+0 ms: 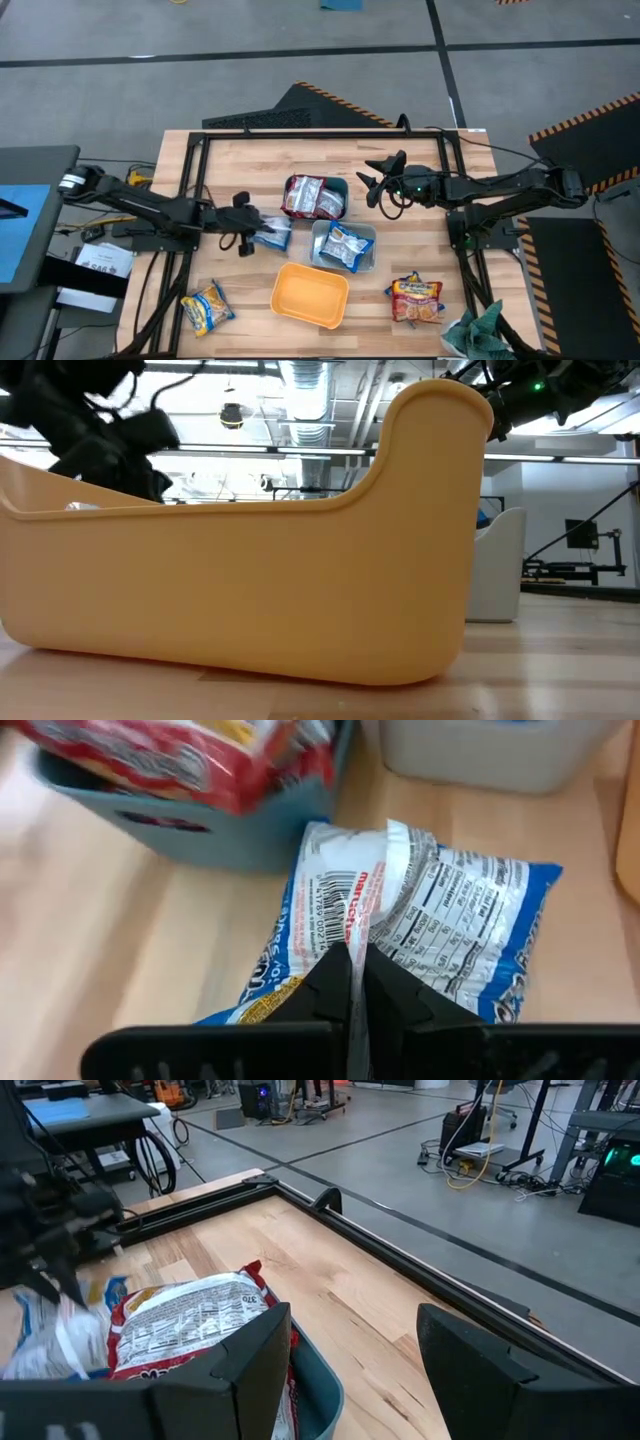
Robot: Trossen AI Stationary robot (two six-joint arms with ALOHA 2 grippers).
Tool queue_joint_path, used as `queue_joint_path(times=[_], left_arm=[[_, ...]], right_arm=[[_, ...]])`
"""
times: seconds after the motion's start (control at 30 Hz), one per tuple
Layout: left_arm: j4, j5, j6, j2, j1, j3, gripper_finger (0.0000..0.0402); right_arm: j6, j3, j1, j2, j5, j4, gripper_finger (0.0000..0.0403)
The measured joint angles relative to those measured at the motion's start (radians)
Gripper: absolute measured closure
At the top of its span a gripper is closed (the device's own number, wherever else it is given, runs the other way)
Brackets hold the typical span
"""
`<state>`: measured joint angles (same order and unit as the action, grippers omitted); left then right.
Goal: Sort Maruchan noodles
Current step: Put the top blue noodle pack into the gray bin
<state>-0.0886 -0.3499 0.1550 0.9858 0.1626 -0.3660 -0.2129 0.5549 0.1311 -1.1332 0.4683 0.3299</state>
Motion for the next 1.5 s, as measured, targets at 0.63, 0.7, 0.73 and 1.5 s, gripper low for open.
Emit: queue_joint_path(times=[0.63,0.7,0.73,1.5], left_arm=[[0.034,-0.002,-0.063,-0.353,0.023,-0.004,0.0401],[0.106,0.036,-0.064,-0.326,0.023,-0.004,0.0401],[0.143,0.050,-0.065,-0.308,0.023,-0.004,0.0401],[0.789,0.347,-0.342,0.536,-0.030,-0.304,0.0401]], right_arm=[[-0.023,0.000,0.001,0.000,0.000,0.000,0.0163],[-0.023,0.000,0.001,0.000,0.000,0.000,0.0163],[-0.023,0.000,0.001,0.000,0.000,0.000,0.0163],[-0.024,0.000,0.001,0.000,0.003,0.003,0.0163]])
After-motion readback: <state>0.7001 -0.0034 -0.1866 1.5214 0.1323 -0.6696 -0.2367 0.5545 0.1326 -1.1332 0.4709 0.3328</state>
